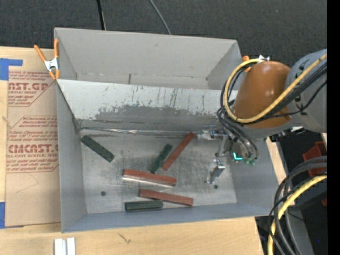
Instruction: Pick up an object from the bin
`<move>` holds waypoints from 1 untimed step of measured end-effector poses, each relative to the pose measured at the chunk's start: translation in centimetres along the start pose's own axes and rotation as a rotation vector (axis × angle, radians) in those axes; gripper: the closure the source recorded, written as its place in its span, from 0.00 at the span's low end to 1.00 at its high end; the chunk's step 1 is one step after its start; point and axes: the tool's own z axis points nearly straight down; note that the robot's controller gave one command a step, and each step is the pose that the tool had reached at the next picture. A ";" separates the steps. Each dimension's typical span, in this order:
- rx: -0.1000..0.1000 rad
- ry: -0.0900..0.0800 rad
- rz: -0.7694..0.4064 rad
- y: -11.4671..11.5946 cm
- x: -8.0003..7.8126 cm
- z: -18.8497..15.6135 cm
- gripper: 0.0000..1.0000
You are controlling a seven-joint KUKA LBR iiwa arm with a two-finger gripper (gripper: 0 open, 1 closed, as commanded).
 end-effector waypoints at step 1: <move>0.001 -0.007 -0.001 0.0 -0.2 -0.3 0.00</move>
Offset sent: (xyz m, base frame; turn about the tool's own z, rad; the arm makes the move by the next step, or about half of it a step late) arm 0.0306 0.0455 -0.0881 -0.0693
